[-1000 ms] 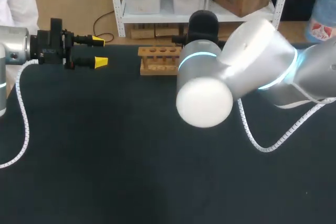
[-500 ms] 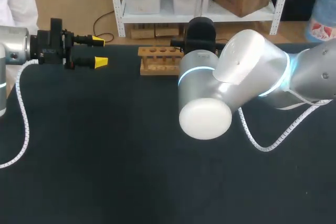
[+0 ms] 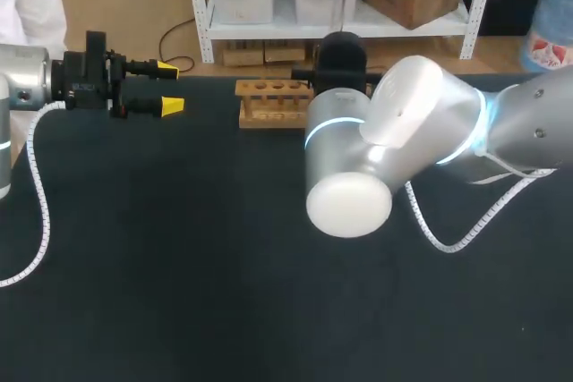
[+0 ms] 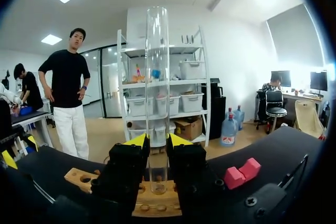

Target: Grasp the test tube, adjust it, and insert it.

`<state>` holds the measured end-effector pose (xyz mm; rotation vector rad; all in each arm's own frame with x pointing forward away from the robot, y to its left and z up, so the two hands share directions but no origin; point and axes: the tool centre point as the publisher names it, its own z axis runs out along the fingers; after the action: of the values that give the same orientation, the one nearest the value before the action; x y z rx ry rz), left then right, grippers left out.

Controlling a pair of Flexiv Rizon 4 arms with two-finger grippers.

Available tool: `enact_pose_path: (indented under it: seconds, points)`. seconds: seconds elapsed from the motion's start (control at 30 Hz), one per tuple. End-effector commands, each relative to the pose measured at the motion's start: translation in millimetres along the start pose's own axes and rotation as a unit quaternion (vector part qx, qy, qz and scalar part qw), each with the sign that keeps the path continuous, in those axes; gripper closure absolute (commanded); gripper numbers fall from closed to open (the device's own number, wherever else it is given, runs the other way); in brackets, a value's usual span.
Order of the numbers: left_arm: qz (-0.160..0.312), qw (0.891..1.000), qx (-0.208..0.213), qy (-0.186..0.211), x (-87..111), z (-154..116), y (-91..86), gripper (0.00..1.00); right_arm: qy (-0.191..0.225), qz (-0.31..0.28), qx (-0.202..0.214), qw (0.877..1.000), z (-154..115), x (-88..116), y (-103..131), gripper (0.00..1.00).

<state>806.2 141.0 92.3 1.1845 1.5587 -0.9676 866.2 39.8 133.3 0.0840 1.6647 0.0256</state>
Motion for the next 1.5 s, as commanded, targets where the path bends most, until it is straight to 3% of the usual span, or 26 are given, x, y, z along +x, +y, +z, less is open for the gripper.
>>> enact_pose_path:
  seconds: [0.03, 0.6, 1.5]
  points:
    - [0.001, 1.000, 0.000, -0.001, 1.1, 0, 0.2, 0.00, -0.007, 0.000, 0.001, 1.000, 8, 7, 3, 1.00]
    - [0.001, 1.000, 0.000, -0.001, 1.1, 0, 0.2, 0.00, -0.002, -0.003, 0.008, 1.000, 11, 12, -5, 1.00]
    - [0.001, 1.000, 0.000, -0.001, 1.1, 0, 0.2, 0.00, 0.035, 0.000, 0.007, 0.999, 19, 46, 1, 1.00]
